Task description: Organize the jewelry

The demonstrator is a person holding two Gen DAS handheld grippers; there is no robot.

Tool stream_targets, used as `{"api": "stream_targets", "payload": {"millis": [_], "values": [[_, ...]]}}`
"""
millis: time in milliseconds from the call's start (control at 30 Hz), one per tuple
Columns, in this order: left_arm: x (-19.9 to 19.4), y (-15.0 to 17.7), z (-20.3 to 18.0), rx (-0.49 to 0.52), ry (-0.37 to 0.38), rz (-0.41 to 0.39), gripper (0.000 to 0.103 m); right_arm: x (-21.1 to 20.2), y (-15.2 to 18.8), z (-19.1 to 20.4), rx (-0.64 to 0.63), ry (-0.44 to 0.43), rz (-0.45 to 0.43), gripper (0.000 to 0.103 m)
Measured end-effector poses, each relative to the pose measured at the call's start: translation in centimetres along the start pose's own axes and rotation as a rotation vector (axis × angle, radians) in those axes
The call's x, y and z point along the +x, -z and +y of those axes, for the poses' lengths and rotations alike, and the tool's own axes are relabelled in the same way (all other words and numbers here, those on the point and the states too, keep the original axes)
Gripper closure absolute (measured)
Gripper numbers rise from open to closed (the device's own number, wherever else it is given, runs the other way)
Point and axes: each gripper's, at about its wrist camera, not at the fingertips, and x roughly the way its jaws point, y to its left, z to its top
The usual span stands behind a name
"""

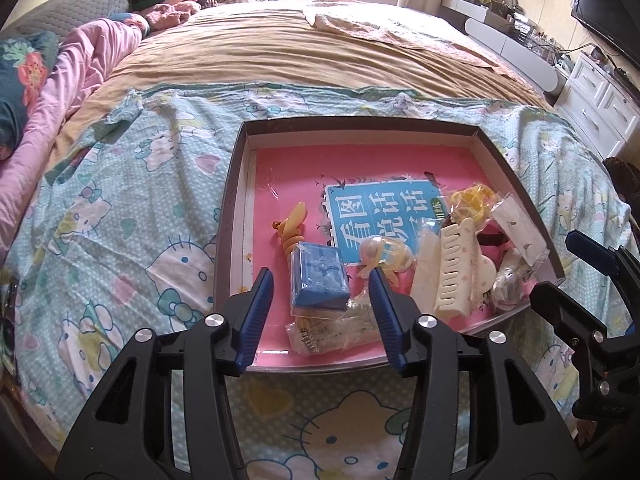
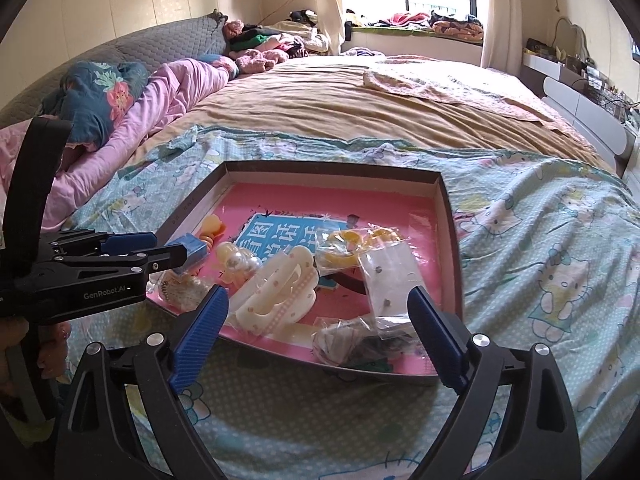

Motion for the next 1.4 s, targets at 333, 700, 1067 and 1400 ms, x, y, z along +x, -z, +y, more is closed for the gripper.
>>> {"api": "stream_targets", "payload": {"millis": [333, 700, 1067, 1400], "values": [[-2.7, 0.2, -0.2, -0.004, -0.007, -0.049, 0.045, -2.9, -0.1, 0.2, 0.001, -0.001, -0.048, 0.008], [-5.9, 1.1, -0.5, 0.001, -0.019, -0.098, 0.019, -6.1, 0.3, 0.7, -0.001, 0.011, -0.1, 0.005], [-8.4, 3.6, -0.9, 0.002, -0.026, -0.153, 0.01, -9.1, 1.5, 0.8, 0.0, 0.026, -0.146, 0.005], [-9.3, 7.9, -1.3, 0.003, -0.025, -0.148, 0.01, -10.8, 4.8, 0.7, 0.005, 0.026, -0.124, 0.005]]}}
